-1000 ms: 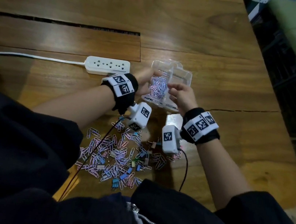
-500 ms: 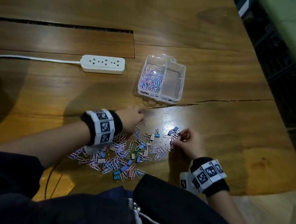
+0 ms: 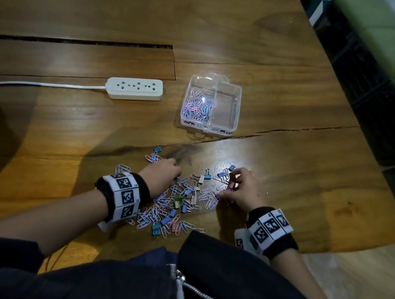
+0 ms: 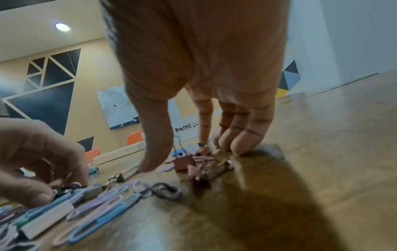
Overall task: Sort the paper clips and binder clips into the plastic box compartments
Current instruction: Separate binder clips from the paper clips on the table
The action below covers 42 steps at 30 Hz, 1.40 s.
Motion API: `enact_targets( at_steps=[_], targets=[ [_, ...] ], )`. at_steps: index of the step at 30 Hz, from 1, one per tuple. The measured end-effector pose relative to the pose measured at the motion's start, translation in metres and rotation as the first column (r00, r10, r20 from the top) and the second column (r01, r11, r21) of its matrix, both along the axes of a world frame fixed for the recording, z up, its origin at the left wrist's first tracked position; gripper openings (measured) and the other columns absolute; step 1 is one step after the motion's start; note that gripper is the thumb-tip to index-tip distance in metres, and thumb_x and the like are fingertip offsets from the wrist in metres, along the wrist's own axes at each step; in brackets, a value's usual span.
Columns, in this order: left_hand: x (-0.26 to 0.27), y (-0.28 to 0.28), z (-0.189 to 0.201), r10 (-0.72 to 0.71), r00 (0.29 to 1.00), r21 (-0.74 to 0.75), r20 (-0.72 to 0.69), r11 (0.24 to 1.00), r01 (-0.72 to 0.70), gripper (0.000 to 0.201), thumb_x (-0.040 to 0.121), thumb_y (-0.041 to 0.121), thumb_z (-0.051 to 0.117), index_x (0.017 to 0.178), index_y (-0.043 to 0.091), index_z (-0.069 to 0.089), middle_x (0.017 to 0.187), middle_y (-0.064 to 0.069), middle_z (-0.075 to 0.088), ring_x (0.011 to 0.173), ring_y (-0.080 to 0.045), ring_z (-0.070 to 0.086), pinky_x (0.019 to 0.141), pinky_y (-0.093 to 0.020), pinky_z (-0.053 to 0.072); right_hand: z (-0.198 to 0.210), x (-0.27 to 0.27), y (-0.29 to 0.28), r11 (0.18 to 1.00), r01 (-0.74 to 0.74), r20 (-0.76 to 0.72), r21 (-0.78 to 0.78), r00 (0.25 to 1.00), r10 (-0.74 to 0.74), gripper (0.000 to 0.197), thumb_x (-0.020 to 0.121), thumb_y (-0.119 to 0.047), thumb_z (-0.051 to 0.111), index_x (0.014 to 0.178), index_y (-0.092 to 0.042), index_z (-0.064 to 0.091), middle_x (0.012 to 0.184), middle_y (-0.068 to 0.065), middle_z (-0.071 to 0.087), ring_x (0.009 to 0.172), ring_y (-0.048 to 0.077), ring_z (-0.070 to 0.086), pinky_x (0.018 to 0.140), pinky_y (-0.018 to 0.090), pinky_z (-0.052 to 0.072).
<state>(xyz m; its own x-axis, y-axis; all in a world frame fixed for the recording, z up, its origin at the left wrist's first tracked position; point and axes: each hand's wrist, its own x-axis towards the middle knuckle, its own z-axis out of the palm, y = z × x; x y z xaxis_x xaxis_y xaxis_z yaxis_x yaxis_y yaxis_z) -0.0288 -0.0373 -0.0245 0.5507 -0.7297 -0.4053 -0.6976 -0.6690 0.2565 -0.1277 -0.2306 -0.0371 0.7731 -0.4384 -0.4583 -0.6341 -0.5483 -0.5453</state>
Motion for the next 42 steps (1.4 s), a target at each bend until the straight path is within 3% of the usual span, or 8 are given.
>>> enact_targets(
  at_steps=[14, 18, 21, 26, 29, 33, 37, 42],
  targets=[
    [0.014, 0.001, 0.003, 0.279, 0.915, -0.167, -0.292, 0.927, -0.336, 0.018, 0.078, -0.002, 0.061, 0.092, 0.009, 0.058, 0.098, -0.005, 0.052, 0.079, -0.013, 0.047, 0.061, -0.013, 0.037, 0.007, 0.015, 0.010, 0.952, -0.182, 0.013, -0.248, 0.981, 0.191, 0.009, 0.085, -0.021, 0.059, 0.088, -0.013, 0.062, 0.104, 0.007, 0.057, 0.106, 0.023, 0.046, 0.098, 0.040, 0.039],
    [0.015, -0.004, 0.000, 0.267, 0.935, -0.116, -0.232, 0.947, -0.300, 0.028, 0.081, 0.004, 0.060, 0.109, 0.009, 0.059, 0.108, -0.006, 0.046, 0.098, -0.019, 0.049, 0.082, -0.024, 0.043, 0.008, 0.013, 0.009, 0.955, -0.189, 0.089, -0.229, 0.973, 0.214, 0.010, 0.084, -0.021, 0.061, 0.079, -0.012, 0.059, 0.093, 0.009, 0.059, 0.096, 0.023, 0.050, 0.081, 0.026, 0.040],
    [0.018, -0.007, 0.000, 0.253, 0.949, -0.112, -0.185, 0.954, -0.277, 0.022, 0.081, 0.006, 0.062, 0.103, 0.008, 0.060, 0.104, -0.004, 0.041, 0.103, -0.021, 0.049, 0.087, -0.026, 0.042, 0.014, 0.010, 0.007, 0.989, -0.074, 0.172, -0.128, 0.980, 0.096, 0.018, 0.082, -0.019, 0.064, 0.083, -0.001, 0.063, 0.081, 0.008, 0.059, 0.078, 0.016, 0.052, 0.068, 0.021, 0.045],
    [0.024, -0.011, 0.002, 0.339, 0.896, -0.175, -0.287, 0.901, -0.397, 0.015, 0.073, 0.006, 0.072, 0.085, 0.006, 0.063, 0.092, -0.005, 0.058, 0.082, -0.019, 0.056, 0.080, -0.033, 0.052, 0.016, 0.008, -0.002, 0.971, 0.179, 0.232, 0.160, 0.949, -0.214, 0.022, 0.073, -0.005, 0.071, 0.061, -0.013, 0.055, 0.068, 0.001, 0.059, 0.069, 0.018, 0.057, 0.067, 0.030, 0.051],
    [0.027, -0.013, 0.005, 0.380, 0.863, -0.217, -0.334, 0.860, -0.462, 0.013, 0.079, 0.002, 0.066, 0.092, 0.003, 0.063, 0.093, -0.008, 0.063, 0.087, -0.020, 0.059, 0.084, -0.030, 0.053, 0.018, 0.005, -0.007, 0.878, 0.254, 0.234, 0.405, 0.900, -0.368, 0.026, 0.072, 0.003, 0.069, 0.065, -0.013, 0.050, 0.070, 0.004, 0.057, 0.067, 0.021, 0.057, 0.070, 0.037, 0.050],
    [0.031, -0.010, 0.008, 0.279, 0.916, -0.153, -0.288, 0.931, -0.331, 0.025, 0.084, 0.000, 0.058, 0.107, 0.006, 0.062, 0.109, -0.007, 0.060, 0.104, -0.022, 0.058, 0.088, -0.024, 0.048, 0.022, -0.003, -0.011, 0.672, 0.279, 0.141, 0.686, 0.855, -0.499, 0.021, 0.086, 0.005, 0.049, 0.104, -0.003, 0.055, 0.077, 0.004, 0.056, 0.065, 0.015, 0.053, 0.057, 0.025, 0.050],
    [0.028, -0.010, 0.009, 0.160, 0.976, -0.094, -0.149, 0.980, -0.175, 0.024, 0.087, 0.006, 0.055, 0.111, 0.008, 0.061, 0.117, -0.010, 0.055, 0.107, -0.024, 0.055, 0.091, -0.027, 0.045, 0.022, -0.006, -0.017, 0.370, 0.360, -0.051, 0.856, 0.773, -0.632, 0.023, 0.095, -0.001, 0.032, 0.092, -0.003, 0.055, 0.084, 0.011, 0.049, 0.067, 0.016, 0.049, 0.048, 0.019, 0.051],
    [0.028, -0.012, 0.009, 0.139, 0.986, -0.060, -0.094, 0.988, -0.145, 0.020, 0.091, 0.010, 0.050, 0.108, 0.007, 0.058, 0.112, -0.011, 0.060, 0.103, -0.024, 0.057, 0.091, -0.032, 0.047, 0.013, -0.011, -0.026, 0.219, 0.399, -0.126, 0.890, 0.677, -0.725, 0.020, 0.087, -0.006, 0.033, 0.077, -0.005, 0.050, 0.073, 0.005, 0.042, 0.060, 0.014, 0.043, 0.047, 0.018, 0.041]
  ],
)
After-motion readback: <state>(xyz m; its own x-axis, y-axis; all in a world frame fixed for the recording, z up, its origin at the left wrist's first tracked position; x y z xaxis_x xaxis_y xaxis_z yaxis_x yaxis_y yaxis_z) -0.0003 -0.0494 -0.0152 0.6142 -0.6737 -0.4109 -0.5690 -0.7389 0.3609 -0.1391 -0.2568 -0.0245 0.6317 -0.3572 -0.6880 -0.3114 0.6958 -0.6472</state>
